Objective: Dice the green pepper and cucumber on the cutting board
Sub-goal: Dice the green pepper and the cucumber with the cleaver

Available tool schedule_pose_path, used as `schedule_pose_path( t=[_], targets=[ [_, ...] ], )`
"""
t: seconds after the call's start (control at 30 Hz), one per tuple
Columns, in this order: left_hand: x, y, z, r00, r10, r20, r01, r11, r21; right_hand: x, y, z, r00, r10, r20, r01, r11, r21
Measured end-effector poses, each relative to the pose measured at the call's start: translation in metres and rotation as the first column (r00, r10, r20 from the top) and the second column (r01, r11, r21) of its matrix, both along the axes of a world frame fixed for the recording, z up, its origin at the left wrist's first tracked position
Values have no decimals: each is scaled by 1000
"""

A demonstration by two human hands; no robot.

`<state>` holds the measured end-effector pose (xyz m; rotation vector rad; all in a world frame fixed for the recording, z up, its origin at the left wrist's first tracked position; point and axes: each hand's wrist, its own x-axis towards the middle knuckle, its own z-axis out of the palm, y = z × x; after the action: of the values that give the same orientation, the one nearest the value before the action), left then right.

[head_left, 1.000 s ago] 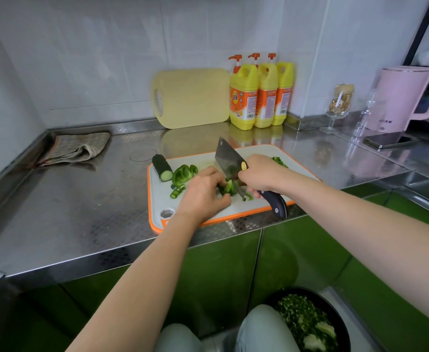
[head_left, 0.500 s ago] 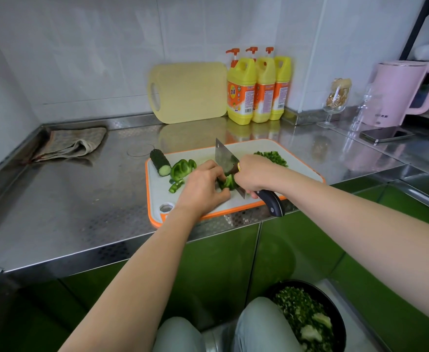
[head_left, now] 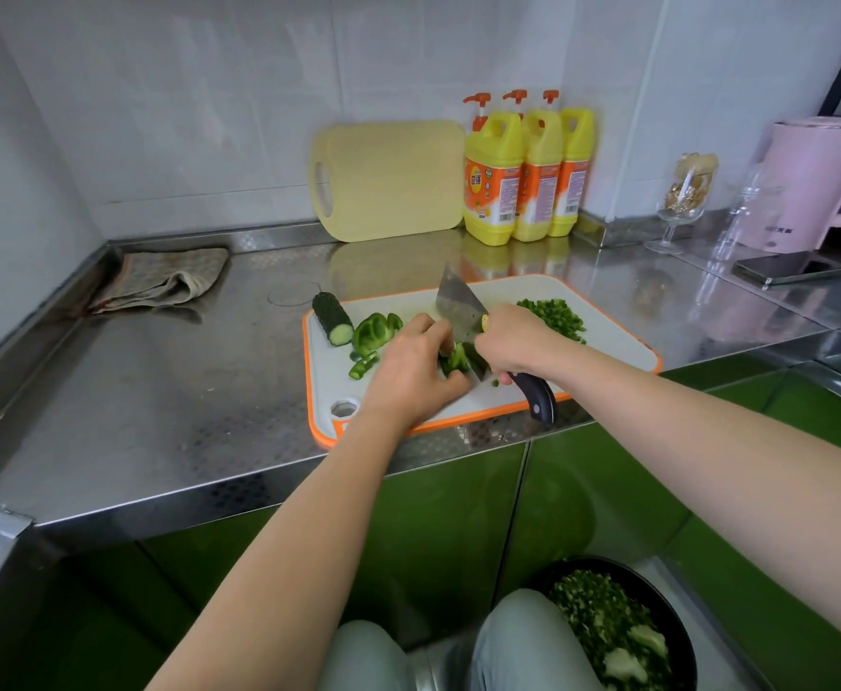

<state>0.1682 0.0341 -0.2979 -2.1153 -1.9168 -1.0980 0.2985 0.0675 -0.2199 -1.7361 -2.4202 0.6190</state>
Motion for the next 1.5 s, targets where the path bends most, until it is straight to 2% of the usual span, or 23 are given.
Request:
schedule_pose_path(
  t=[0.2, 0.37, 0.53, 0.63, 0.73, 0.8, 0.9, 1.0, 1.1, 1.2, 1.37, 1.43, 1.5],
  targets=[
    [-1, -1, -1, 999, 38, 24, -38, 999, 2, 19, 8, 0, 963, -8, -268, 1, 1000, -24],
    [1, -2, 0, 996, 86, 31, -85, 996, -20, 23, 8, 8, 957, 2, -289, -23, 997, -71],
    [-3, -1, -3, 952, 305, 8, -304, 952, -19, 31, 13, 2, 922, -39, -386, 9, 997, -79],
    [-6, -1, -5, 939, 344, -1, -344, 939, 7, 37, 15, -3, 891, -77, -447, 29, 993, -113],
    [-9, -1, -1, 956, 282, -75, -269, 951, 149, 46, 18, -9, 844, -115, -524, 59, 991, -122],
    [-11, 1, 7, 974, 175, -146, -155, 977, 144, 54, 23, -8, 811, -133, -570, 84, 990, -112],
    [-11, 12, 24, 952, -70, -297, 46, 995, -87, 62, 27, -5, 770, -152, -620, 97, 988, -122],
    [-2, 27, 38, 871, -193, -451, 31, 939, -344, 65, 28, -5, 744, -152, -650, 78, 987, -141],
    [5, 41, 45, 805, -276, -525, 14, 893, -449, 70, 31, -9, 737, -156, -658, 65, 985, -160],
    [7, 49, 49, 766, -309, -563, 44, 900, -434, 73, 35, -12, 733, -157, -662, 51, 983, -177],
    [8, 54, 48, 714, -194, -673, -4, 960, -281, 76, 40, -13, 730, -161, -664, 47, 981, -186],
    [6, 53, 46, 767, -229, -599, 49, 952, -302, 76, 39, -13, 727, -165, -667, 47, 980, -191],
    [6, 50, 46, 793, -338, -507, 188, 927, -324, 78, 39, -12, 716, -169, -677, 48, 980, -194]
  ],
)
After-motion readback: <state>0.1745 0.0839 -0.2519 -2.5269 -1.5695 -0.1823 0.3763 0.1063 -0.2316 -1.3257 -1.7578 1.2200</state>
